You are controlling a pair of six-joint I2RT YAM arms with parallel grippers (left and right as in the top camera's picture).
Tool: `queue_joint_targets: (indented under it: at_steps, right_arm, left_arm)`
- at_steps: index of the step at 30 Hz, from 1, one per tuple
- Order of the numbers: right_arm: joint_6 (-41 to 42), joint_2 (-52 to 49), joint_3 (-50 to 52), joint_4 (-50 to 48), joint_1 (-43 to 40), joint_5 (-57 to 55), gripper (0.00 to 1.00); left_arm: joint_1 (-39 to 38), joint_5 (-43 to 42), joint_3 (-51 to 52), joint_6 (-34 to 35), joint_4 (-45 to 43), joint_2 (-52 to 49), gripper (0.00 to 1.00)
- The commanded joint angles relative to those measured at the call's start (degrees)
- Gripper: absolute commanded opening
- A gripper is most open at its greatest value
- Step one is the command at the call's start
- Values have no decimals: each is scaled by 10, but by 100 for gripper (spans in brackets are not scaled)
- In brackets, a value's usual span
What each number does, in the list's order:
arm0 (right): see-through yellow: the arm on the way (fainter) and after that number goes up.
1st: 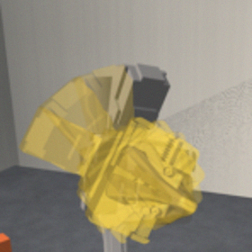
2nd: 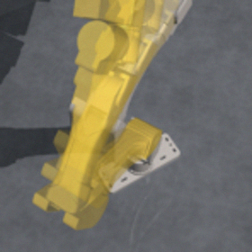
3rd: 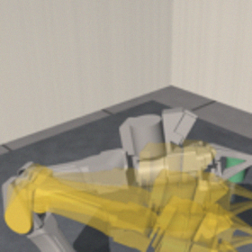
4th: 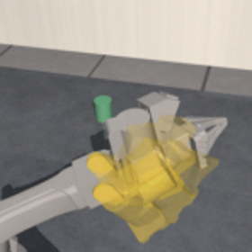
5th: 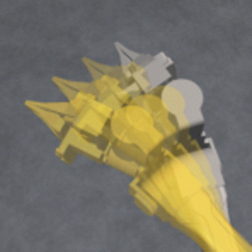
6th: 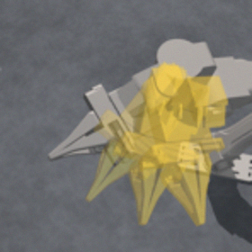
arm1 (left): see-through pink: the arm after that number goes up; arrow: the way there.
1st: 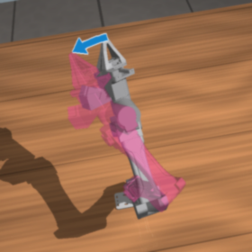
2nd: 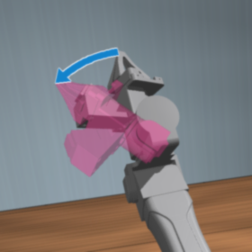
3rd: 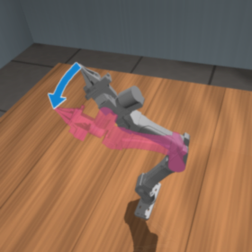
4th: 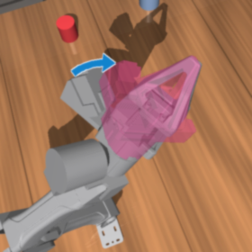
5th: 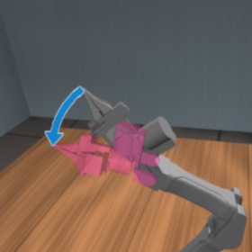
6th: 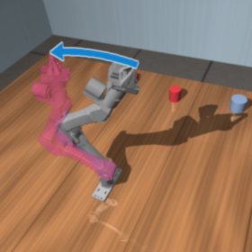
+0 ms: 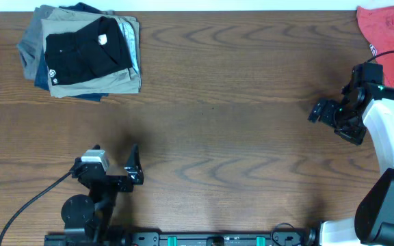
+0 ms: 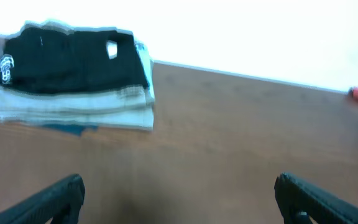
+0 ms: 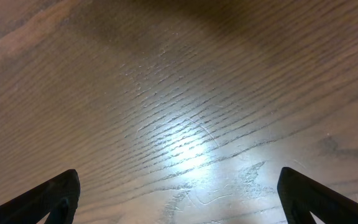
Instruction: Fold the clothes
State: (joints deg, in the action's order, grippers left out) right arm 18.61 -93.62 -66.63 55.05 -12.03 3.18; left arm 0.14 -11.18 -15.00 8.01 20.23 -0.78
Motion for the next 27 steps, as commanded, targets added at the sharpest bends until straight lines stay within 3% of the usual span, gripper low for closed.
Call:
queue_joint_targets:
  at_steps: [1,10,27]
  right_arm:
    - [-6,8,-7,0,-3,0,99]
    - [-7,8,-7,0,-3,0,99]
    - [-7,8,-7,0,-3,0,99]
  left_arm:
    - [9,5,31,-9,-39,7,98]
    - [12,5,146,-9,-217,7,98]
    - [18,5,148,-9,-173,7,98]
